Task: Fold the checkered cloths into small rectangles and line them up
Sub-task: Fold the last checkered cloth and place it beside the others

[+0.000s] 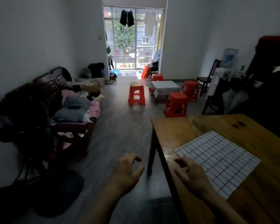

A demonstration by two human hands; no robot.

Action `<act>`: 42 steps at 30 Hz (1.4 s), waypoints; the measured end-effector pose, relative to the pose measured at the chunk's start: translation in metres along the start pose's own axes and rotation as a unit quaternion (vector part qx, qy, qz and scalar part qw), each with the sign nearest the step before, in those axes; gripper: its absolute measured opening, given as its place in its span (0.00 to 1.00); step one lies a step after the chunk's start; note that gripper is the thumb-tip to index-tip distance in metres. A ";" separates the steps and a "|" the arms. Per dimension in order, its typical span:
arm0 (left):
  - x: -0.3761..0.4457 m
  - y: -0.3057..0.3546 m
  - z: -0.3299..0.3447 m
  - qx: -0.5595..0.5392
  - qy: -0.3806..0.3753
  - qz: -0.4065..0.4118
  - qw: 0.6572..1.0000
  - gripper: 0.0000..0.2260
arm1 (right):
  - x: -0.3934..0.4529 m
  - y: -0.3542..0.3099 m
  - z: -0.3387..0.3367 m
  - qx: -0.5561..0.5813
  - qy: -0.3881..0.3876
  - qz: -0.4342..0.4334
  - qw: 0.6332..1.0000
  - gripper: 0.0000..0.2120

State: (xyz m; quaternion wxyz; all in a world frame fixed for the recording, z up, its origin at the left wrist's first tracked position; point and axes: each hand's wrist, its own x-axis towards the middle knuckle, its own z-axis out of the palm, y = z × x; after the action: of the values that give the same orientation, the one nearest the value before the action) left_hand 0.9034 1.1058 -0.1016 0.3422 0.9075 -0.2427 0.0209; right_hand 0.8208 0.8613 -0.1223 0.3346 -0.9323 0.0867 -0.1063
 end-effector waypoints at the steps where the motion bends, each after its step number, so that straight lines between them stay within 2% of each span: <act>1: 0.013 0.000 0.005 0.008 -0.011 0.017 1.000 0.11 | 0.008 0.007 -0.001 0.004 0.018 0.009 1.000 0.13; 6: 0.091 0.006 0.026 0.024 -0.060 0.062 0.996 0.10 | 0.060 0.048 -0.005 0.047 0.106 0.050 0.992 0.13; 12: 0.198 0.021 0.048 0.060 -0.105 0.114 0.986 0.09 | 0.113 0.094 -0.018 0.064 0.153 0.104 0.981 0.14; 16: 0.242 0.046 0.091 0.034 -0.141 0.145 0.979 0.08 | 0.112 0.129 -0.036 0.049 0.179 0.158 0.970 0.14; 23: 0.276 0.079 0.181 0.035 -0.278 0.247 0.928 0.09 | 0.080 0.175 -0.059 0.025 0.232 0.285 0.930 0.14; 33: 0.334 0.049 0.256 0.024 -0.374 0.341 0.862 0.12 | 0.072 0.185 -0.023 -0.008 0.240 0.451 0.859 0.13; 37: 0.352 0.020 0.285 -0.006 -0.418 0.358 0.835 0.12 | 0.081 0.179 0.002 -0.015 0.230 0.520 0.822 0.15; 42: 0.363 0.002 0.317 0.007 -0.445 0.375 0.813 0.15 | 0.083 0.182 0.033 -0.024 0.215 0.573 0.790 0.16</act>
State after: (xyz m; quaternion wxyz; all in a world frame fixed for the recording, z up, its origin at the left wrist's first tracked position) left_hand 1.1818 0.7496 -0.2693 0.1565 0.6584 -0.6900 -0.2569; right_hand 0.8924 0.7235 -0.2523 0.2839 -0.6724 0.6776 -0.0907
